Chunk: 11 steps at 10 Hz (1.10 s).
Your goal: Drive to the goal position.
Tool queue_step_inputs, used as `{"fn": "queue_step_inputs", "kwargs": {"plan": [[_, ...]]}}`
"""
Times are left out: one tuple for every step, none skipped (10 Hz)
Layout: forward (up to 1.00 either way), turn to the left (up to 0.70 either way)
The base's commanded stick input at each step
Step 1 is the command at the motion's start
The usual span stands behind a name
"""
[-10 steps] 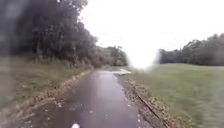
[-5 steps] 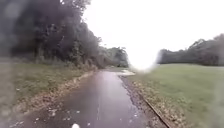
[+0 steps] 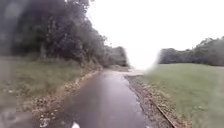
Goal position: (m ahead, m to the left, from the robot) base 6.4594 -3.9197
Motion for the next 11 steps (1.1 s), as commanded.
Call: {"fn": "queue_step_inputs", "kwargs": {"plan": [[0.50, 0.00], [0.50, 0.00], [0.50, 0.00], [0.50, 0.00], [0.50, 0.00], [0.50, 0.00], [0.50, 0.00], [0.50, 0.00], [0.50, 0.00], [0.50, 0.00], [0.50, 0.00]]}}
